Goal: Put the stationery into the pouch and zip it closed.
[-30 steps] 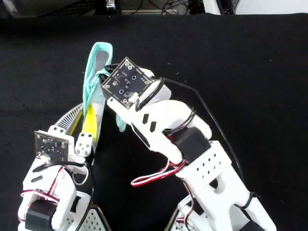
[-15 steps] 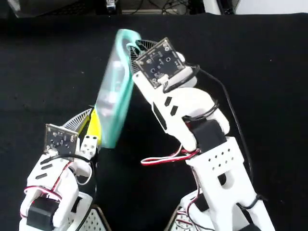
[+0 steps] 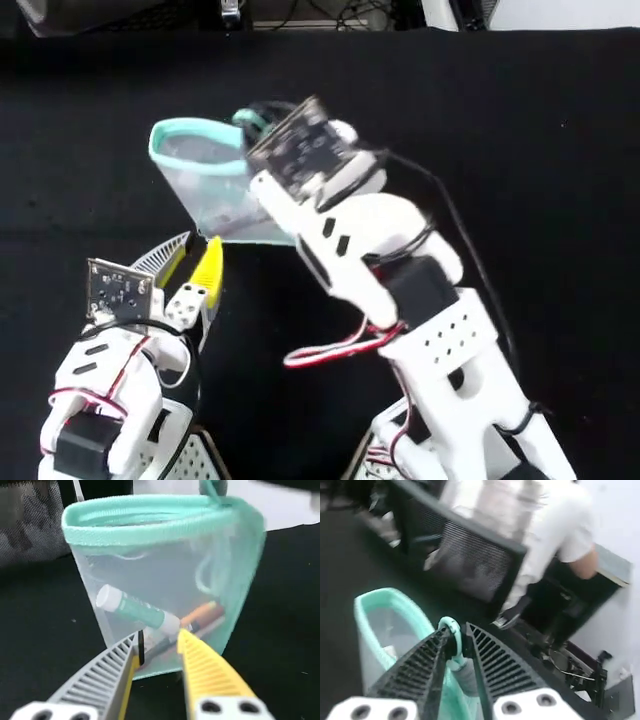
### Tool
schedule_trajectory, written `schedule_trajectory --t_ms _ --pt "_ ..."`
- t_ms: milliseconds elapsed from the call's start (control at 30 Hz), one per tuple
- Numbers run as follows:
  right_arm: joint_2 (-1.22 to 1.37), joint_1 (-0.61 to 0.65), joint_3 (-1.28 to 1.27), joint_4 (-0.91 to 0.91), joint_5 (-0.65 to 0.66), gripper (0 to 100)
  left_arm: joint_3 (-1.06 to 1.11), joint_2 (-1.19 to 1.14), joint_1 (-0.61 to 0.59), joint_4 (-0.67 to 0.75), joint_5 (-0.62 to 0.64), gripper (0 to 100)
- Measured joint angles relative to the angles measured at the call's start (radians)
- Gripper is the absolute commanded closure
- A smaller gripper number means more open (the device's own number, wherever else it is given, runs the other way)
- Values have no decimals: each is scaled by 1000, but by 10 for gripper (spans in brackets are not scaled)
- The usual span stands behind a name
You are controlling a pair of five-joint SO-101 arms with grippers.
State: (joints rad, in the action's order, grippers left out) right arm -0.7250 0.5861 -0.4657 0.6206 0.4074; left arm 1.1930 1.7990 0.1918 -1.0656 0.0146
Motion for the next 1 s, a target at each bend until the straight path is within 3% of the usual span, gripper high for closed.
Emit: schedule_trajectory --t_ms 300,500,600,800,1000 --pt "-107 173 51 189 92 986 0 0 -141 32 35 833" --pt "-158 190 51 190 98 986 -23 -3 -196 48 80 833" --pt "-158 190 51 190 98 986 -104 0 -198 -25 80 813" --pt "-141 190 51 190 98 986 -331 0 -92 -272 80 762" --pt "-138 193 51 190 98 986 -411 0 126 -381 69 762"
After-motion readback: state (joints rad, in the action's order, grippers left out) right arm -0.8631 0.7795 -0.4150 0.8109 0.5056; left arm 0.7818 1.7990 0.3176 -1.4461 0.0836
